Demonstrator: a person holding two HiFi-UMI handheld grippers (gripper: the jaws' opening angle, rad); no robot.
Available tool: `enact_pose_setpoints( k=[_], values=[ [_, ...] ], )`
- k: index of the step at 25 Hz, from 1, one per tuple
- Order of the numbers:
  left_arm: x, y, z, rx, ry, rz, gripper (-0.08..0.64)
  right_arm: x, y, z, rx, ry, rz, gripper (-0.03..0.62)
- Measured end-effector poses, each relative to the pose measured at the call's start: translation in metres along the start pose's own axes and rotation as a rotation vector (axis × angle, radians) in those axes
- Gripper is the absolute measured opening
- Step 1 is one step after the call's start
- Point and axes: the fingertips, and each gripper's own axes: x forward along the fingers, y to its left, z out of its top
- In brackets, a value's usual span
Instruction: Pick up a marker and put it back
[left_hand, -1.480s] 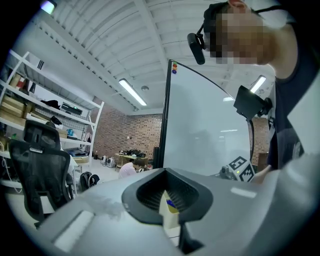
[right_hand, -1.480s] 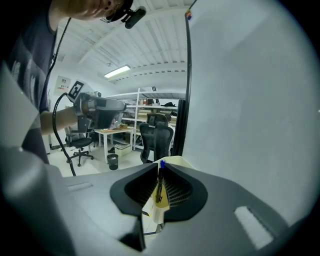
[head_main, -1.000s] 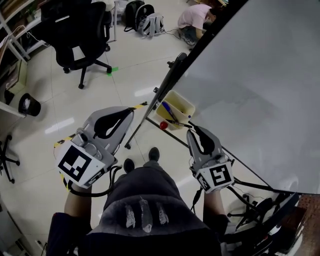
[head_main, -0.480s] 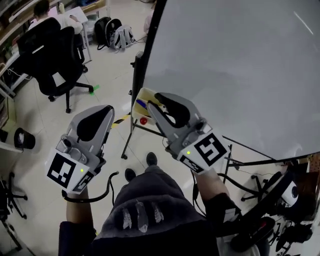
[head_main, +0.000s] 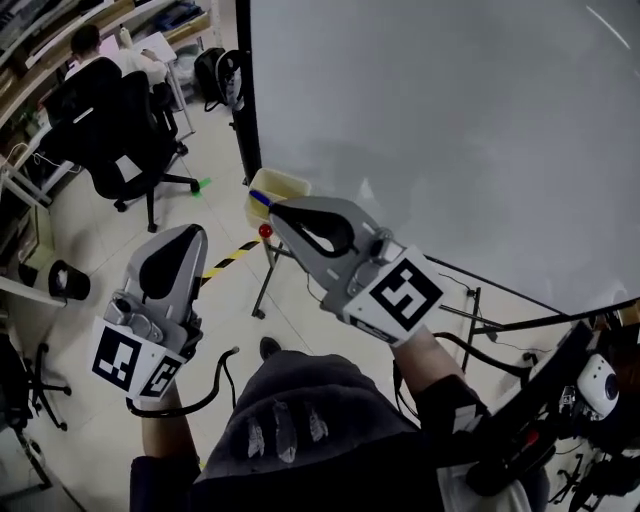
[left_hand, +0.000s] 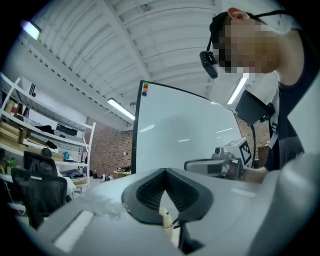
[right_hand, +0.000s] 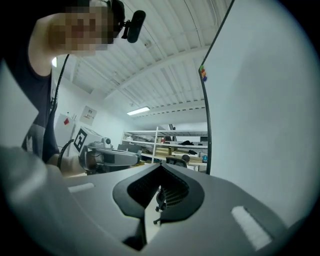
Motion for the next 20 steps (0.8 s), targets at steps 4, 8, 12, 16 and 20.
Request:
enact_pose_setpoints(
  k=[4,8,12,16,20],
  values=[
    [0.007,-0.051,0.004,0.017,-0.005,0.046,0.006,-0.05,0.007,-0.001,-0.013,0.012,0.064,0.0],
    [0.018,-0.114,0.009,0.048,-0.007,0.095,0.006,-0.112,0.007,-0.006,-0.012,0.021,0.126,0.0],
    [0.024,-0.16,0.002,0.053,0.03,0.144,0.006,-0.153,0.006,-0.019,0.017,0.043,0.179,0.0],
    [0.015,-0.185,-0.001,0.082,0.099,0.21,0.006,-0.169,0.012,-0.023,0.065,0.043,0.238,0.0],
    [-0.02,-0.201,0.007,0.078,0.111,0.284,0.006,-0.18,0.037,-0.027,0.043,0.106,0.299,0.0]
  ],
)
